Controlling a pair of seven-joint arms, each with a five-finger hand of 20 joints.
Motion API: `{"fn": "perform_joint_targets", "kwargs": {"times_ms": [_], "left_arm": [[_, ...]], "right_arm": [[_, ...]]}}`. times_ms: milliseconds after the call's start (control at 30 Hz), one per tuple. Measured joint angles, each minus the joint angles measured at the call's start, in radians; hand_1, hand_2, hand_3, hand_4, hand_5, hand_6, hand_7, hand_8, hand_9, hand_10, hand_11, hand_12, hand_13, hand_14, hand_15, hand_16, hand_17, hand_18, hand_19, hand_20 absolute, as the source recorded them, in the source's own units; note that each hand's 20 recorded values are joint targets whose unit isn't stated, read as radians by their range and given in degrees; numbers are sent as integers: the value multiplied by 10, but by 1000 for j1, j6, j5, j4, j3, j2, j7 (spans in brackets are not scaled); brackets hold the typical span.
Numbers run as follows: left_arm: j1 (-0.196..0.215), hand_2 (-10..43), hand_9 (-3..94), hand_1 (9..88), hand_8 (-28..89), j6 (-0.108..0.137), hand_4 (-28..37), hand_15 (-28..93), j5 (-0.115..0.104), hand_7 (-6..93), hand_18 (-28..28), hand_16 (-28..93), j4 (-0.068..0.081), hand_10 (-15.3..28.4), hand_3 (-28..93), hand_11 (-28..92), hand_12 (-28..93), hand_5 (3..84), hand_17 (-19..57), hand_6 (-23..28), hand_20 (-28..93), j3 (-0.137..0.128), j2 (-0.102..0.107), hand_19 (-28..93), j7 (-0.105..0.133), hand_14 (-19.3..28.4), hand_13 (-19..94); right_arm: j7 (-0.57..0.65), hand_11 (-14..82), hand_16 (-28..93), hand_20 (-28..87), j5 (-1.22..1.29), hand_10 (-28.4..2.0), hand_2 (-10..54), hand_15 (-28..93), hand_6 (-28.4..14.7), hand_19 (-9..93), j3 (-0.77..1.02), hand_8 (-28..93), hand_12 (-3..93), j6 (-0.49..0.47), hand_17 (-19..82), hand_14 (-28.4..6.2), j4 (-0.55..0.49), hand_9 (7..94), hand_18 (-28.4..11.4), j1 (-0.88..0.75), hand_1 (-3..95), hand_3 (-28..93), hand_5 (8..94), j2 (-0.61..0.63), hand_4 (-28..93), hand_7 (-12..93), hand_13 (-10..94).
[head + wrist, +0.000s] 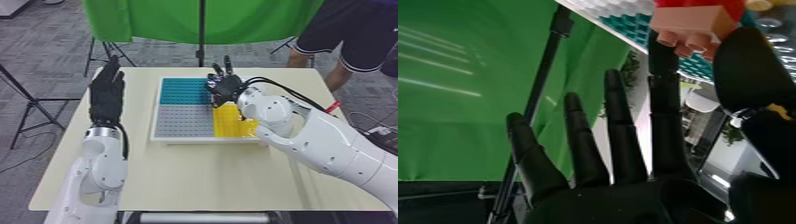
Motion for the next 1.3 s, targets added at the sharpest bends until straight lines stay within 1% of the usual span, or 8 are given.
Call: {"fn": "perform_joint_targets", "kwargs": {"times_ms": [467, 1300], "left_arm": [[0, 63, 192, 255, -90, 0, -191, -32, 0, 104, 41, 173, 0, 84, 734, 49, 151, 326, -121, 52, 172, -1, 0, 100, 0, 94, 89], [-1, 63, 192, 256, -90, 0, -190, -32, -1, 103, 41, 172, -1, 83, 734, 48, 152, 327, -120, 52, 172, 0, 0, 100, 0, 94, 89]], "right_arm": [[0, 80, 394, 80, -2, -78, -95, -25, 100, 143, -6, 21, 190, 6, 9, -117, 3, 355, -284, 3, 284, 900, 485, -3, -231, 578, 206], [-1, 85, 389, 78, -1, -78, -95, -21, 101, 144, -5, 30, 188, 4, 10, -117, 17, 358, -284, 9, 290, 901, 486, -3, -236, 577, 210]]}}
